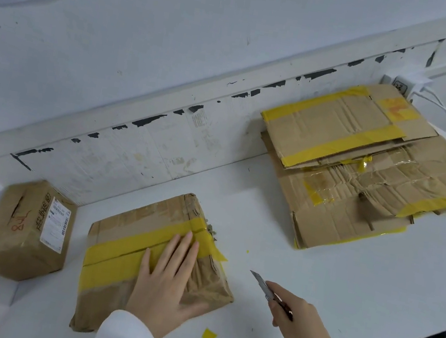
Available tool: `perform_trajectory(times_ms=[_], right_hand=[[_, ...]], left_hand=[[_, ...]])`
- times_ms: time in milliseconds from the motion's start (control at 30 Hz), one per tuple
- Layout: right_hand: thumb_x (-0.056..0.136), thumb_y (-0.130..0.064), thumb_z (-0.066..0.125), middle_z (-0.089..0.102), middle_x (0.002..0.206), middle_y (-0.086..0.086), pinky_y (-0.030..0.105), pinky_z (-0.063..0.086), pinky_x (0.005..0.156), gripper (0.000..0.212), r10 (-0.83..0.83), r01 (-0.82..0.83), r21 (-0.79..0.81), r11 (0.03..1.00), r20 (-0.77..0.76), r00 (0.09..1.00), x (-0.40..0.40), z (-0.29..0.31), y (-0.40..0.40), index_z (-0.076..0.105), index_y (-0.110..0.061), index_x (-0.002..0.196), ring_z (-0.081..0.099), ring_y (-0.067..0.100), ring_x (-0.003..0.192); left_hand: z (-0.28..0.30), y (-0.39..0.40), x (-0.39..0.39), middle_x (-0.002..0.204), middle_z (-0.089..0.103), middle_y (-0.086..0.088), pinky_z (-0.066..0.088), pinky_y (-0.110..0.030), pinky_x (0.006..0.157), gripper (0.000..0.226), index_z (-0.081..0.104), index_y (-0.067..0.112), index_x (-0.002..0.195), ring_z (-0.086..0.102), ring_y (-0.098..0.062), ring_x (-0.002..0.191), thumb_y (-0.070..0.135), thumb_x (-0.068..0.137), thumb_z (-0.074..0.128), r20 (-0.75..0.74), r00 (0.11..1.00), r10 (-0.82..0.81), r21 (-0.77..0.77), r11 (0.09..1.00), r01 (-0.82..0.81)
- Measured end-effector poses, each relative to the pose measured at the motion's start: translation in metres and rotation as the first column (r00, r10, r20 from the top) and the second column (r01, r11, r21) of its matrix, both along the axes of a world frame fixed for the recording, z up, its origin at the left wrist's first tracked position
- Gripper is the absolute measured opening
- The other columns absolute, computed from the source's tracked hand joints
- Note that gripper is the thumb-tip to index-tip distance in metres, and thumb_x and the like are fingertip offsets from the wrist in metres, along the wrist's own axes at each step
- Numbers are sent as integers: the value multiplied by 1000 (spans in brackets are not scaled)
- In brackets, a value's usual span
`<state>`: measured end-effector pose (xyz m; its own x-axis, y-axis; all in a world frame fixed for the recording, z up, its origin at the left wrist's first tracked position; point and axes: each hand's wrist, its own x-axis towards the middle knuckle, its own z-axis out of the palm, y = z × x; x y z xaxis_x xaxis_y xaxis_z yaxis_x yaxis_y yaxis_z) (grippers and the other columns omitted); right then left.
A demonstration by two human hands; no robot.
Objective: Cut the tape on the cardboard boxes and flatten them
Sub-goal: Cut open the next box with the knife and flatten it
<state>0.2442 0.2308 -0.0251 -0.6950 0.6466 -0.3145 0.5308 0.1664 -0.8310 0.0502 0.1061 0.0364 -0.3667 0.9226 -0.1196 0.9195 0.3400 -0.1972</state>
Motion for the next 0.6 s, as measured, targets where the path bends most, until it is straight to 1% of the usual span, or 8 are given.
perform_trajectory(times_ms=[67,167,300,333,400,467,533,600], right_hand=[[97,-13,42,55,68,-3,15,34,49,23,-11,10,-73,997,-14,1000,-3,-1,-1,58,-23,109,46,-1,44],[97,-12,42,63,82,-2,12,36,43,29,-50,45,-160,986,-31,998,-11,0,-1,50,-36,112,50,-4,43],[96,-13,44,67,93,5,14,36,43,32,-86,75,-202,977,-46,995,-28,2,2,50,-31,122,49,7,40],[96,-14,46,67,95,9,16,37,43,32,-106,89,-227,970,-67,992,-34,2,3,50,-28,124,50,8,40],[95,-13,48,65,92,11,19,38,42,36,-160,129,-278,952,-93,983,-49,2,6,47,-23,130,52,9,41],[95,-10,46,56,87,10,15,37,44,45,-136,123,-197,973,-54,989,-64,-6,8,38,-20,138,51,12,48],[96,-6,39,42,89,8,12,32,48,53,-41,40,8,999,84,996,-76,-18,7,23,-19,146,43,12,57],[98,-3,32,36,99,5,14,33,62,62,16,-80,213,974,285,958,-87,-31,6,2,-17,150,40,11,70]], left_hand=[[-2,0,0,129,58,-10,54,-56,73,74,44,8,128,59,-28,114,60,77,30,-6,1000,-24,23,999,25],[-2,-5,-1,135,53,-9,54,-56,74,68,48,9,128,59,-29,115,56,83,28,11,1000,-27,36,999,26],[3,-16,-11,158,2,1,50,-53,86,70,19,7,143,8,-17,144,56,96,2,14,1000,3,80,997,-5],[5,-20,-13,158,2,1,49,-53,86,70,17,6,144,-4,-13,145,56,96,2,16,1000,19,98,995,-21],[10,-27,-14,151,32,-7,50,-56,82,70,25,4,138,-10,-10,144,55,96,2,54,993,105,85,990,-109],[16,-28,-10,145,37,-15,47,-56,88,78,24,10,141,-6,-14,144,60,91,-9,104,963,249,83,963,-258],[20,-23,-9,156,-8,-12,26,-53,110,90,-16,22,147,-15,-20,144,69,72,-31,167,868,468,38,876,-480],[19,-15,-11,152,-31,-6,13,-51,116,78,-28,17,142,-20,-24,143,66,84,-12,221,718,660,-10,738,-675]])
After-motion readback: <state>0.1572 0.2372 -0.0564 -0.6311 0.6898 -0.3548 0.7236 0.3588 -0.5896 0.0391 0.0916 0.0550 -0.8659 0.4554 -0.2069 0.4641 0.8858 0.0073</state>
